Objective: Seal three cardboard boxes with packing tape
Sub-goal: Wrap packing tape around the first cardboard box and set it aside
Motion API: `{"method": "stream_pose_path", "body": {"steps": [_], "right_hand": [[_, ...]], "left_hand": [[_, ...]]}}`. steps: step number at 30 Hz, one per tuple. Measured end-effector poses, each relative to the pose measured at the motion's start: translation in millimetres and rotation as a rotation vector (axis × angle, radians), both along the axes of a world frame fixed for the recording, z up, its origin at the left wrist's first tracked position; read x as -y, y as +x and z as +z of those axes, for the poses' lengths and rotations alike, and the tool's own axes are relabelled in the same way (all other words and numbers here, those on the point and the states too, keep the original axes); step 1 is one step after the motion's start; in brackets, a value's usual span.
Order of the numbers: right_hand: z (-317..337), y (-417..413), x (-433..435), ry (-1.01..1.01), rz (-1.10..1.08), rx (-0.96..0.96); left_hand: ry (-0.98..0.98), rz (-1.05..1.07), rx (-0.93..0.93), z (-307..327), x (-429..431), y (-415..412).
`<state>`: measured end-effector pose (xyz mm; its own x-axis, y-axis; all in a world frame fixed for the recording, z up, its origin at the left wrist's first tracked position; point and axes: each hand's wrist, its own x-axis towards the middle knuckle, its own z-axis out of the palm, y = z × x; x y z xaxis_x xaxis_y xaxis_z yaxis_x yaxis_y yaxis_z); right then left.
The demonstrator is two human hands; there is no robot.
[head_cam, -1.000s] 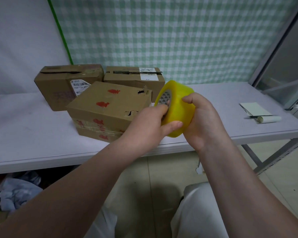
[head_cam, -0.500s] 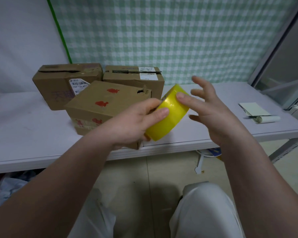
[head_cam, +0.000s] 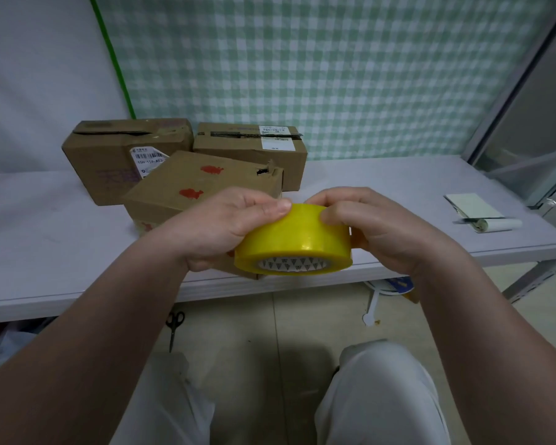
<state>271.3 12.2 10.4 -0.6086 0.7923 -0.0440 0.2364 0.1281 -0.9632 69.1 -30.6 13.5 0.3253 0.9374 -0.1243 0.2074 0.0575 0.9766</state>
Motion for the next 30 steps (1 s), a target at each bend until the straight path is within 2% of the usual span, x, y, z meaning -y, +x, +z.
{"method": "stream_pose_path", "body": {"steps": [12,17,19,21,24,30], "right_hand": [[-6,-7,4,-0.017,-0.068,-0.110],[-10,8,-3,-0.094,0.082,-0.125],[-9,10,-1,-0.077,0.108,-0.151],[-6,9,3,-0.066,0.021,-0.199],[-4,4,9,0.018,-0.127,-0.165],[-6,-11,13,0.206,-0.386,0.004]], "left_hand": [[0.054,0.036,0.032,1,2,0],[-0.057,0.065,0.143,-2,-3,-8],[-0.041,0.104,0.158,-2,-5,-6],[0.137,0.177,0.026,1,-6,-2],[0.477,0.321,-0.301,8,-7,7],[0.785,0.443,-0.556,11,9,33]]}}
